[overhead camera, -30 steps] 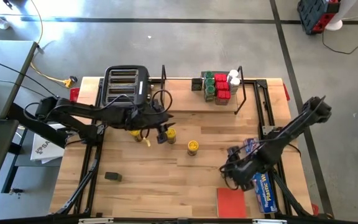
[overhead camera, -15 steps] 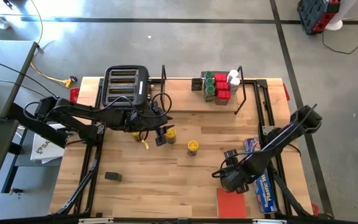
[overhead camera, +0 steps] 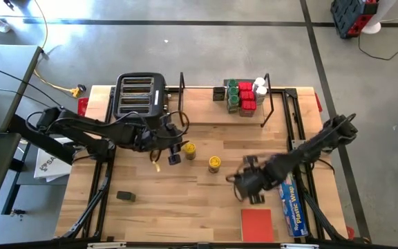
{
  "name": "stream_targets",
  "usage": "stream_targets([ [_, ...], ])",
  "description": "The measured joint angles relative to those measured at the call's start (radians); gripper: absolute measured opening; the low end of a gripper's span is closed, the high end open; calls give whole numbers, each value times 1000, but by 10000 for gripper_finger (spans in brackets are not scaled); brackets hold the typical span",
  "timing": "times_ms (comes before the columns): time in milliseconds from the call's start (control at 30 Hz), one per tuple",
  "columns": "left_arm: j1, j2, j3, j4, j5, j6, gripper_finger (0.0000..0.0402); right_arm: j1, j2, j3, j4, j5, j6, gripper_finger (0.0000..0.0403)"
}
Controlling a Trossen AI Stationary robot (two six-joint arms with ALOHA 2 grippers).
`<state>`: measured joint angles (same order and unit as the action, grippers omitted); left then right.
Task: Shelf spices
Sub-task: Put the right black seasoning can on the shelf aligned with the other seasoning can
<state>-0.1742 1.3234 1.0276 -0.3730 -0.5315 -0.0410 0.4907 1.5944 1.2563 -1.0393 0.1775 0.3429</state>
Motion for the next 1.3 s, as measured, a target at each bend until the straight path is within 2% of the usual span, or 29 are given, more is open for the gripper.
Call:
stream_targets([
  [100, -22, -17, 0, -39, -29, -7, 142, -126, 0, 122, -108, 80, -123, 112],
  [200, -43, -26, 1, -82, -52, -25, 142, -281, 0, 229, -129, 87, -268, 112],
  [367, -76, -30, -39, -99, -135, -65, 142, -531, 51, 394, -99, 27, -518, 112],
  [567, -87, -30, -84, -100, -157, -134, 142, -743, 257, 592, -118, -61, -716, 112],
  [700, -90, -30, -95, -101, -159, -150, 142, -827, 381, 691, -155, -76, -794, 112],
  [900, -90, -30, -98, -100, -164, -141, 142, -898, 490, 727, -165, -83, -852, 112],
  [1100, -90, -30, -98, -101, -166, -133, 142, -942, 523, 726, -166, -82, -867, 113],
  [1300, -90, -30, -98, -100, -165, -132, 142, -970, 528, 726, -162, -74, -864, 149],
])
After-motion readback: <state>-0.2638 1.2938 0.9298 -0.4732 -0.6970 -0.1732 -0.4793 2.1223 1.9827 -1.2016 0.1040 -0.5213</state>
